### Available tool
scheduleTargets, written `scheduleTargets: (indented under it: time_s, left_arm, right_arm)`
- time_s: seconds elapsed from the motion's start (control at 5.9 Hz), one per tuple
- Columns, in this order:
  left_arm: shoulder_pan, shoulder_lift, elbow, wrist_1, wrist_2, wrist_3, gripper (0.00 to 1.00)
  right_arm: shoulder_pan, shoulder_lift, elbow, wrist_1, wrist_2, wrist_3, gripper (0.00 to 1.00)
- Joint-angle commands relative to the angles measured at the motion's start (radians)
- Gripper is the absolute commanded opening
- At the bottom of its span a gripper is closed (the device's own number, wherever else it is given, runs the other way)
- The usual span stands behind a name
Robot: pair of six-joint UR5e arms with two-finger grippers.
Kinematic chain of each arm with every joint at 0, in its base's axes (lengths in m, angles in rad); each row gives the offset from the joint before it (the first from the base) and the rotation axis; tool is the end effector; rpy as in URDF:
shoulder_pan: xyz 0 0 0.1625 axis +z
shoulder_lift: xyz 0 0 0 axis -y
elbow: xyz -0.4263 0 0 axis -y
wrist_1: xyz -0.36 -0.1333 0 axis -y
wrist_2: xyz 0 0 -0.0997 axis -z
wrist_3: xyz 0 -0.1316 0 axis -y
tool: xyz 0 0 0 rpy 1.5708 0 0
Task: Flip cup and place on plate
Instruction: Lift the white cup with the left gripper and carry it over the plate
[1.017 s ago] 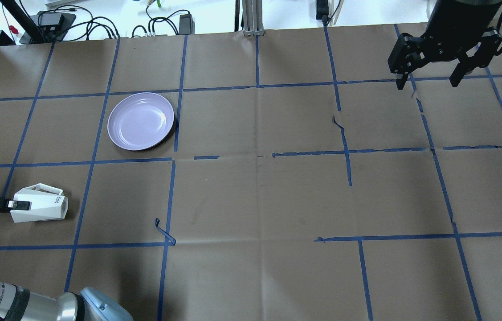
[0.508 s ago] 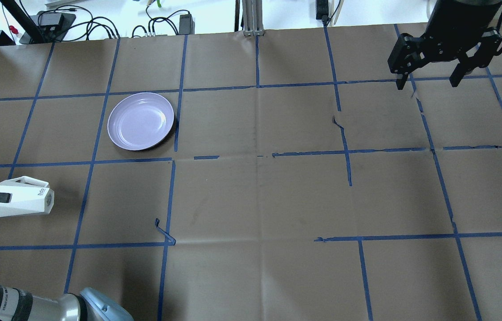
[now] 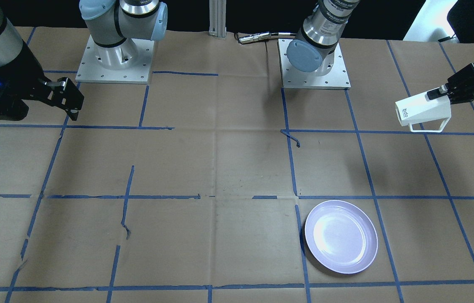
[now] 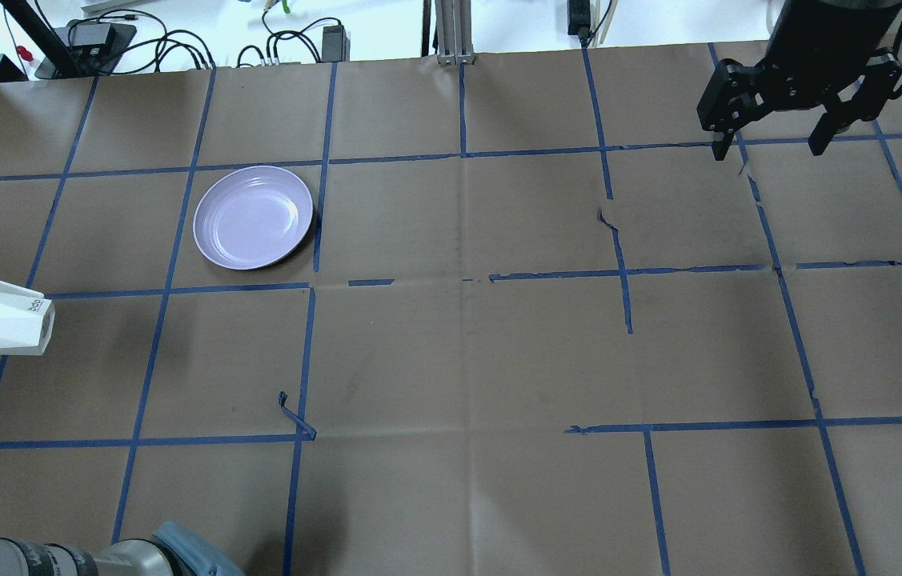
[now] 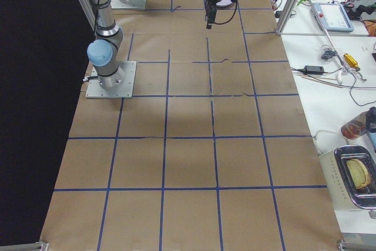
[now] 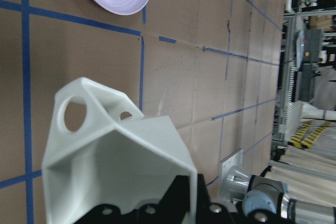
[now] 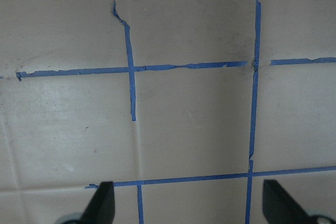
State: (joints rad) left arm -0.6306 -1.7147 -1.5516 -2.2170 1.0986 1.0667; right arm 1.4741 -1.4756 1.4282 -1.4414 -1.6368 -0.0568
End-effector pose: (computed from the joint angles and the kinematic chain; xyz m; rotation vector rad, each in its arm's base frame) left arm 0.2158 -0.3967 0.3861 0.0771 -2.2626 -0.0342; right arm 0.0769 -0.4985 0.4649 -0.0573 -3.0787 -0.1337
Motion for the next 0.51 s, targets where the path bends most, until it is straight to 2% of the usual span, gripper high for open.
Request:
scheduleTargets:
  time_s: [0.0, 0.34]
  left_arm:
    - [-0.271, 0.142, 0.004, 0.269, 0.086, -0.377, 0.00]
    - [-0.600, 0.139, 0.015, 0.537, 0.302, -0.718, 0.00]
  right_arm:
    - [0.000, 0.000, 0.000, 0.001, 0.000, 0.000, 1.00]
    - [0.000, 0.000, 0.000, 0.001, 0.000, 0.000, 1.00]
